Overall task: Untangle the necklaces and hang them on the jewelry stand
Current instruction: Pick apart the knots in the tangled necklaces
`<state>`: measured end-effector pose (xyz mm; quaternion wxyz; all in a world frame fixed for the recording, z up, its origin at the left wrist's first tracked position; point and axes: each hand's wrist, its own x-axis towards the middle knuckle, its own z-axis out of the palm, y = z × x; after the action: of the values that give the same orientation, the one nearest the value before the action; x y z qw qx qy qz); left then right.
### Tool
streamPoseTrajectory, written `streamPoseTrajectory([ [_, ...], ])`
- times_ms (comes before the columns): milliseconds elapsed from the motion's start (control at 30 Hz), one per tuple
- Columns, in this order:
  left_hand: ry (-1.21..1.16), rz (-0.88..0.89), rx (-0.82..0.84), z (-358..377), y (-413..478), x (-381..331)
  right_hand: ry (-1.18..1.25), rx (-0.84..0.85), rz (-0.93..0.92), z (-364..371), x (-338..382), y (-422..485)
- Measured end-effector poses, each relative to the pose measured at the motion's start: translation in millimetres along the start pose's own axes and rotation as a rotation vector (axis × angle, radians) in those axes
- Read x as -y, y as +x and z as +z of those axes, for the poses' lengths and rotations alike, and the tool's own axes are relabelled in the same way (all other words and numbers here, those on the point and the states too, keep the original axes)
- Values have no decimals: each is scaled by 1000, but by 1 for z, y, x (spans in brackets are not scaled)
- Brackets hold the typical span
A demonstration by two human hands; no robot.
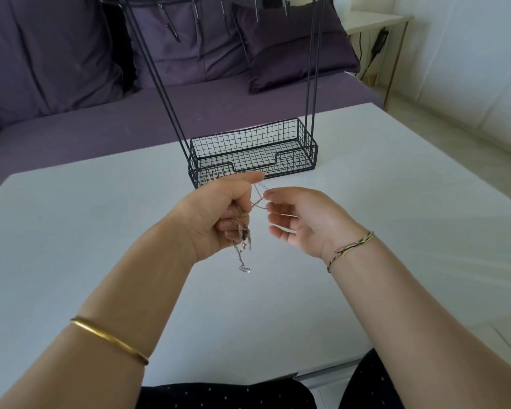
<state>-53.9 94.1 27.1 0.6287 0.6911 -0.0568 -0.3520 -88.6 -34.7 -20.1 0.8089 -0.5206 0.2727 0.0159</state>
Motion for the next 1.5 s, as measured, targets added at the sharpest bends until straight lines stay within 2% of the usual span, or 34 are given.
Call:
streamPoseTrajectory([
  [100, 17, 1, -17, 0, 1, 0, 248, 43, 82, -3, 2, -1],
  [200, 54, -4, -41, -1, 2, 1, 383, 90, 124, -5, 2, -3],
  [333, 118, -1, -91, -1, 3, 2, 434, 106, 126, -4, 1, -3],
  [500, 173, 19, -145, 0, 4, 2, 446, 38, 88, -2, 0, 1],
  [900, 57, 37, -258, -9, 8, 1, 593, -72, 12, -5, 7, -1],
  [1000, 27, 21, -215, -11, 8, 3, 502, -67, 6, -5, 6, -2],
  [1100, 3, -2, -156, -11, 8, 3, 261, -52, 2, -1, 3, -3],
  [1267, 45, -11, -54, -8, 6, 3, -156, 66, 6, 8, -1, -9],
  [1400, 75, 2, 3, -6, 4, 3, -244, 93, 13, 12, -4, -10],
  [1500, 109, 9, 8, -4, 4, 3, -203, 70, 3, 12, -3, -10],
])
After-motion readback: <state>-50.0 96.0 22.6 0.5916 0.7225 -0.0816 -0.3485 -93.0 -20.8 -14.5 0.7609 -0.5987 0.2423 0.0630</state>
